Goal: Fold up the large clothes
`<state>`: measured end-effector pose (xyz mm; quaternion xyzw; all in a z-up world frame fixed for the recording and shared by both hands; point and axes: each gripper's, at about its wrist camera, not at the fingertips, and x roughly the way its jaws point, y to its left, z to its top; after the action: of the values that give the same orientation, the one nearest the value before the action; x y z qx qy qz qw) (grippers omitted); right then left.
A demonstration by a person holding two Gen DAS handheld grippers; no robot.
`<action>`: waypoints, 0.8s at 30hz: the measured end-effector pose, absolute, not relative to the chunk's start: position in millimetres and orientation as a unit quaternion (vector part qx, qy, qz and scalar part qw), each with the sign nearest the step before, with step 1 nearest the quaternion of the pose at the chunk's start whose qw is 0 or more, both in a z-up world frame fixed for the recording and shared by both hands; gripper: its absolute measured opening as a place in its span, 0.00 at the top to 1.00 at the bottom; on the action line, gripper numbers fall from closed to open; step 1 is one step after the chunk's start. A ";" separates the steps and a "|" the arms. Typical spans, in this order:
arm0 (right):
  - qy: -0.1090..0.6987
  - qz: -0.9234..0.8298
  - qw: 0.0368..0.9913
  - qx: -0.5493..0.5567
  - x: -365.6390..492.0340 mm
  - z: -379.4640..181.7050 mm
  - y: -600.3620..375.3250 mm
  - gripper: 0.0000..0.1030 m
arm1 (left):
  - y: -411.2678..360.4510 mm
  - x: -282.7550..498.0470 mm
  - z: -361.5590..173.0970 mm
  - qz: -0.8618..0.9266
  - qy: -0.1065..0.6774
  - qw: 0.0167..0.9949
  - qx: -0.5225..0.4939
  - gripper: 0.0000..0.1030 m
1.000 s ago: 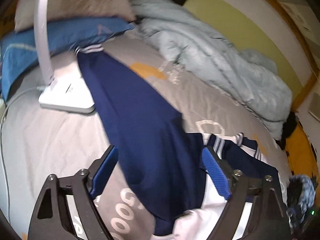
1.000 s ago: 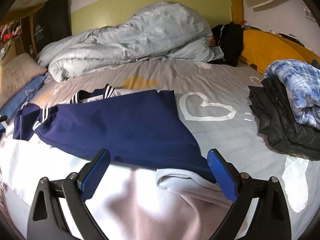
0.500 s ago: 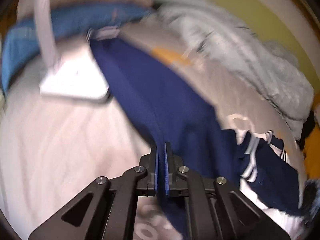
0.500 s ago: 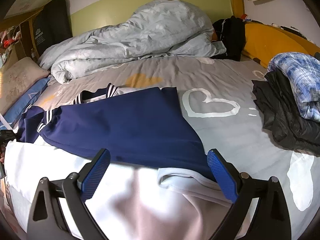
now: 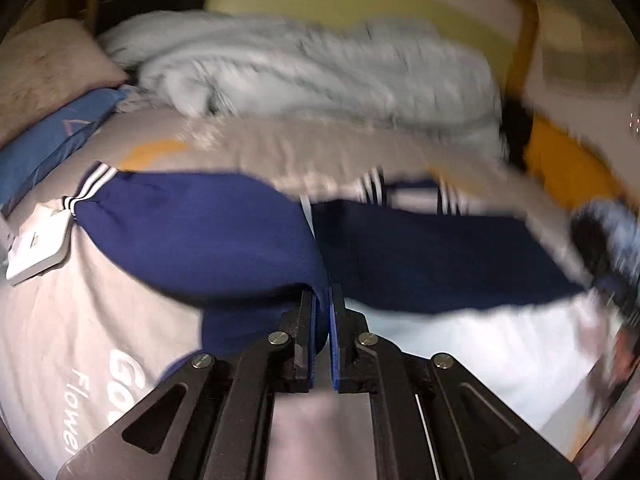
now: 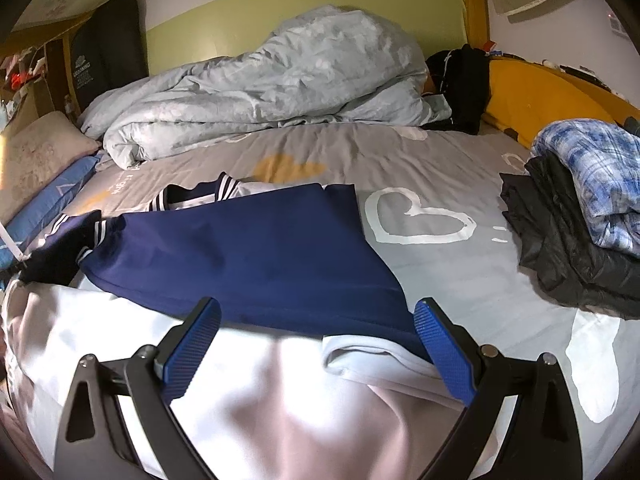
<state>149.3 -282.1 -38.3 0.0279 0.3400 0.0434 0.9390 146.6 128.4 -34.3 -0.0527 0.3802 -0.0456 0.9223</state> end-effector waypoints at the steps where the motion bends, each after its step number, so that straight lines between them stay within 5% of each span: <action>1: 0.341 0.045 0.939 0.028 149.3 -38.0 -282.5 0.06 | 124.2 147.4 -36.9 -0.039 0.389 0.919 -0.042 0.86; 8: 0.337 0.042 0.940 0.028 149.0 -36.8 -283.9 0.06 | 152.3 132.7 -9.4 -0.038 0.346 0.930 -0.117 0.37; 10: 0.345 0.044 0.937 0.033 150.6 -39.0 -284.7 0.06 | 168.8 129.1 -4.3 -0.017 0.331 0.934 -0.134 0.30; 24: 0.358 0.041 0.932 0.031 155.6 -46.5 -283.8 0.06 | 262.8 179.3 -57.8 0.135 0.394 0.883 -0.217 0.29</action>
<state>155.6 -283.8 -46.5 0.0309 0.3577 0.0411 0.9324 179.3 262.8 -57.8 -0.2171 0.3938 0.1353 0.8829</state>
